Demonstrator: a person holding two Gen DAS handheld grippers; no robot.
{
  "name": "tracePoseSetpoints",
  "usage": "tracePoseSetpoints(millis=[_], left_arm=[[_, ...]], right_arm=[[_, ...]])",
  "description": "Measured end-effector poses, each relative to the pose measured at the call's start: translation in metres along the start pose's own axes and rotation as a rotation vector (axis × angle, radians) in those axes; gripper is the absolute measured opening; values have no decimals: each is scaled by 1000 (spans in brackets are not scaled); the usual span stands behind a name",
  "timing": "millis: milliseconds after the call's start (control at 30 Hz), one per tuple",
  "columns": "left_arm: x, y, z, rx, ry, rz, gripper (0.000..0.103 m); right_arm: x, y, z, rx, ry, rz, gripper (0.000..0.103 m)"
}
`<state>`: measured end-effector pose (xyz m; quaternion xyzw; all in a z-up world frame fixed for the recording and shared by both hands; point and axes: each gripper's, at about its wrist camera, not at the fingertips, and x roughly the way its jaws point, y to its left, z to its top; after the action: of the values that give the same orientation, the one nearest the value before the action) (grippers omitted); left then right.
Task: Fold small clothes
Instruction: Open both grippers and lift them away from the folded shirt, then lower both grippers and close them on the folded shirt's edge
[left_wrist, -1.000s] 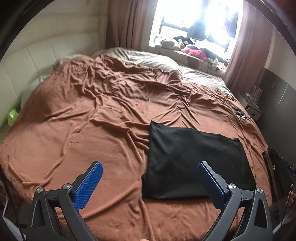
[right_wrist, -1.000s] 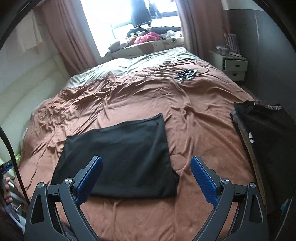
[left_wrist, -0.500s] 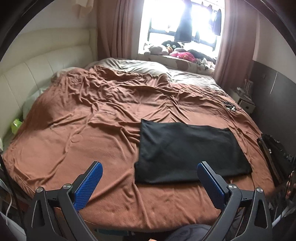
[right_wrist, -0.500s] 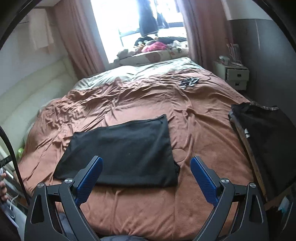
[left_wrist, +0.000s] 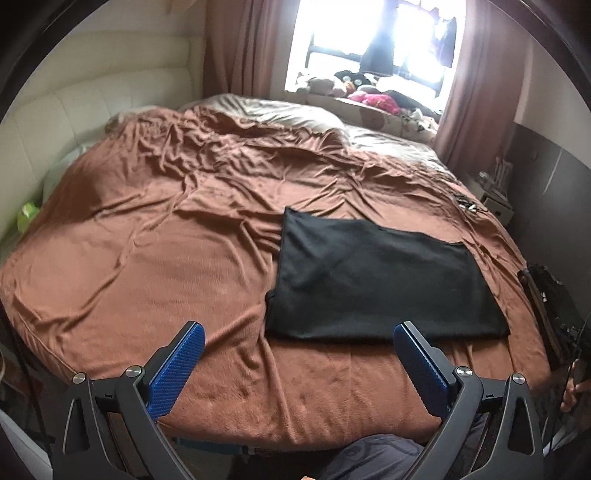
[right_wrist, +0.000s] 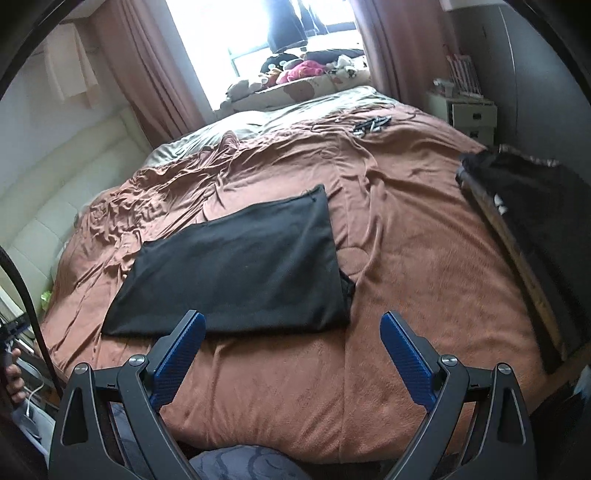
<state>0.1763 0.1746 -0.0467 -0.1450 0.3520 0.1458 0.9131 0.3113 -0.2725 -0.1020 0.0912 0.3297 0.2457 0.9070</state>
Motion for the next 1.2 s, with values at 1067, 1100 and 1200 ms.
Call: tracePoseSetpoints(millis=[1067,1100,1200], left_arm=[[138,51,-19,-261,251,-80,48],[141,53,-19,-277,259,-84,45],[150,51,-19,-310,285,-97,43]], right_arm=[[113,-42,9,174,219,121,64],[115,-45,9,192,222,132,61],[123,-51,7,224,234,147,52]])
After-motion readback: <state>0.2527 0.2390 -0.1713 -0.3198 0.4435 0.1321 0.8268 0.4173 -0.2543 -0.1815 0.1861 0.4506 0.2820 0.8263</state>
